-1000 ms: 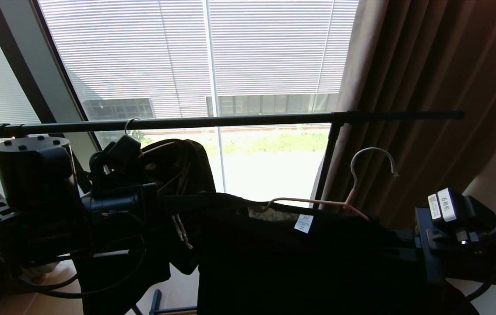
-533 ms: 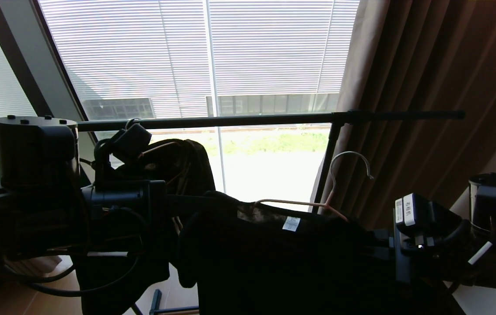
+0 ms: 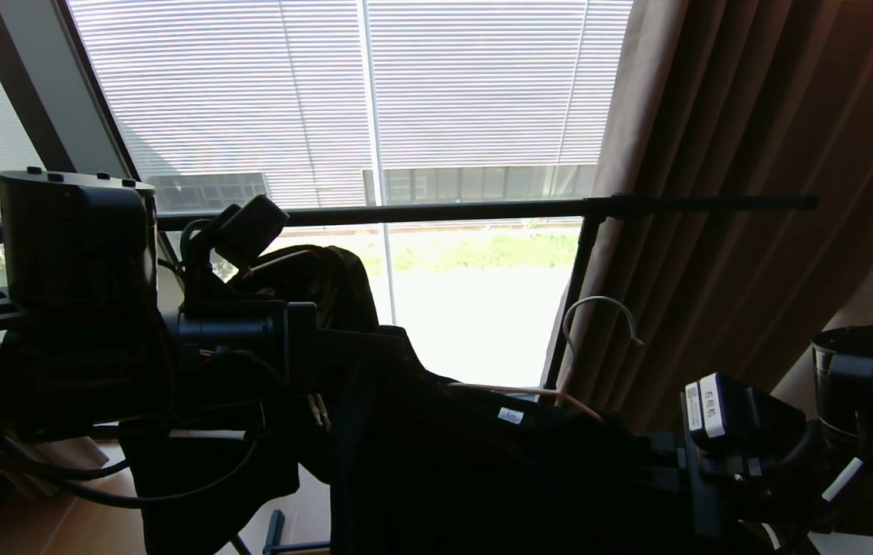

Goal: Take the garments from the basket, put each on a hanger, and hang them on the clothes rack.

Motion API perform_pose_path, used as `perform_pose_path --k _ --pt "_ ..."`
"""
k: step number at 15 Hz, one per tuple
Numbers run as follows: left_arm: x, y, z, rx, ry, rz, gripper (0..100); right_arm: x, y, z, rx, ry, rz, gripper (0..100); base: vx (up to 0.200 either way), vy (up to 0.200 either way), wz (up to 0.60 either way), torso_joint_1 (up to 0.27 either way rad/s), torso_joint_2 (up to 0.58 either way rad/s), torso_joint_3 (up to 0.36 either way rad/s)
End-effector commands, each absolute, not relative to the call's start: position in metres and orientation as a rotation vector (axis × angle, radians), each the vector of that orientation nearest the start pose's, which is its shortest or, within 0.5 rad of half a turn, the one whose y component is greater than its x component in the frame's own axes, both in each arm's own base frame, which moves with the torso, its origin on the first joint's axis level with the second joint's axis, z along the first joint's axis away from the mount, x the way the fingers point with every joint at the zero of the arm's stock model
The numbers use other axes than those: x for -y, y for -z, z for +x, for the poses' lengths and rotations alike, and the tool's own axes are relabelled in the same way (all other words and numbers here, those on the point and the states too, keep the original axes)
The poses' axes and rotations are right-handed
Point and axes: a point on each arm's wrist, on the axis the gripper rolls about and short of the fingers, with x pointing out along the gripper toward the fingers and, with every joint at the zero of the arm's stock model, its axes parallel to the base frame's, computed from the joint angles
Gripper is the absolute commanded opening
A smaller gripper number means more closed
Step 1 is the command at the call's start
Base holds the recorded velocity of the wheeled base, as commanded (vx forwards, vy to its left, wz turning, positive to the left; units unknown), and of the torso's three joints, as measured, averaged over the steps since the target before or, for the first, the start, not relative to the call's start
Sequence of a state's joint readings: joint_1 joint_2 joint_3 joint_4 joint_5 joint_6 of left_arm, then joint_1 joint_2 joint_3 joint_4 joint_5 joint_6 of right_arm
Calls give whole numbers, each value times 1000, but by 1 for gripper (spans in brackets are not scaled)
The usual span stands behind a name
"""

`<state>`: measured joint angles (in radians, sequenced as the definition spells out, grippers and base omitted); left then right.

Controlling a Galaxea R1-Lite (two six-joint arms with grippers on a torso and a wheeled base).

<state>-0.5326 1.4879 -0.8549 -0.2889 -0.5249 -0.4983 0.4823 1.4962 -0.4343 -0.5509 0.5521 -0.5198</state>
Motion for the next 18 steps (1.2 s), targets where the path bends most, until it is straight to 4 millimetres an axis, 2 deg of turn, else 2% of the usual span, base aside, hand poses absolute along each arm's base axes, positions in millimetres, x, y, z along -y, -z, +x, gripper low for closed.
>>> perform_pose_path --k 1,3,6,10,18 --pt "131 -220 219 -609 889 -450 0 -109 -139 175 -226 -1143 -455 0 0 0 0 0 0 0" --pt "123 -219 224 -586 862 -428 0 -107 -142 169 -204 -1144 -459 0 0 0 0 0 0 0" --pt "122 -219 223 -593 856 -425 0 -105 -149 168 -174 -1134 -459 0 0 0 0 0 0 0" --pt "122 -222 224 -574 864 -409 0 -105 -147 166 -179 -1142 -459 0 0 0 0 0 0 0" --pt "157 -244 204 -553 1032 -362 0 -117 -132 179 -246 -1168 -447 0 0 0 0 0 0 0"
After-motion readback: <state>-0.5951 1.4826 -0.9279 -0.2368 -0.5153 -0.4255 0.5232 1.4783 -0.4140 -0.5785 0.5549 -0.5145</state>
